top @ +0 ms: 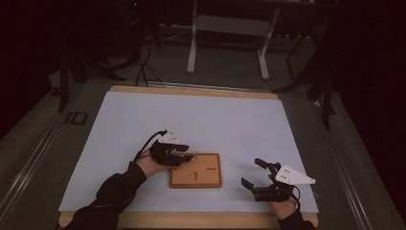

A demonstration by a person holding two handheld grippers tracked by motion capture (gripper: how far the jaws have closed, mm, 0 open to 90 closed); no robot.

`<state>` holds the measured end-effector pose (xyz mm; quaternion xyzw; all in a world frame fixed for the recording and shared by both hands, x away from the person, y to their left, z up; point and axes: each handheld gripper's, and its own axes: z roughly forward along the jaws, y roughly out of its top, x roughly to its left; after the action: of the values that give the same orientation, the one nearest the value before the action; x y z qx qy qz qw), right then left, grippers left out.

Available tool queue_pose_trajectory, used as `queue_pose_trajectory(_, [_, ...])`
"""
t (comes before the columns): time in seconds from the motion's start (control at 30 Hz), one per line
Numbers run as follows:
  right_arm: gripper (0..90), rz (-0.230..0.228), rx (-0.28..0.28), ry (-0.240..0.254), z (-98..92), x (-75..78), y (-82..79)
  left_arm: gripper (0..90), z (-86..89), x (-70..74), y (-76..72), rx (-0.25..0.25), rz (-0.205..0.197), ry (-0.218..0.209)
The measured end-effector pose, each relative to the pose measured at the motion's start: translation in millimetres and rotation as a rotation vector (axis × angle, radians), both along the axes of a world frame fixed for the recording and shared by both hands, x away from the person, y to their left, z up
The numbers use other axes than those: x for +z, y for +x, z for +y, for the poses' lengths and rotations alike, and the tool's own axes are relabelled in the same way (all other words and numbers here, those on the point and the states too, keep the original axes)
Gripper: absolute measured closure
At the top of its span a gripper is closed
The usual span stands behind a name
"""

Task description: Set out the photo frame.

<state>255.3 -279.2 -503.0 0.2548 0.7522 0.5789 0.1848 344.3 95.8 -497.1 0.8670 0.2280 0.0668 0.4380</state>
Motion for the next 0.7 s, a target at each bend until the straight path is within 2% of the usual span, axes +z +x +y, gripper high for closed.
queue_pose_trajectory(0.1, [11.4, -0.015, 0.005, -0.018, 2.9, 0.5, -1.5, 53.5, -7.2, -3.7, 0.9, -0.008, 0.004, 0.01])
queue_pose_trajectory(0.23, [11.4, -0.015, 0.006, -0.034, 5.7, -0.4, -1.6, 55.8, -11.6, -8.3, 4.9, 0.011, 0.007, 0.014])
queue_pose_trajectory(0.47, [11.4, -0.017, -0.01, -0.04, 6.3, -0.8, -2.1, 65.7, -14.1, -12.4, 10.5, 0.015, 0.004, 0.005])
queue_pose_trajectory(0.53, [11.3, -0.015, -0.024, -0.047, 6.9, -0.6, -2.2, 68.4, -15.4, -14.0, 13.2, 0.004, 0.022, -0.005])
queue_pose_trajectory(0.7, [11.1, -0.007, -0.029, -0.054, 6.4, -1.2, -2.3, 75.3, -21.1, -16.8, 14.6, -0.013, 0.021, 0.003])
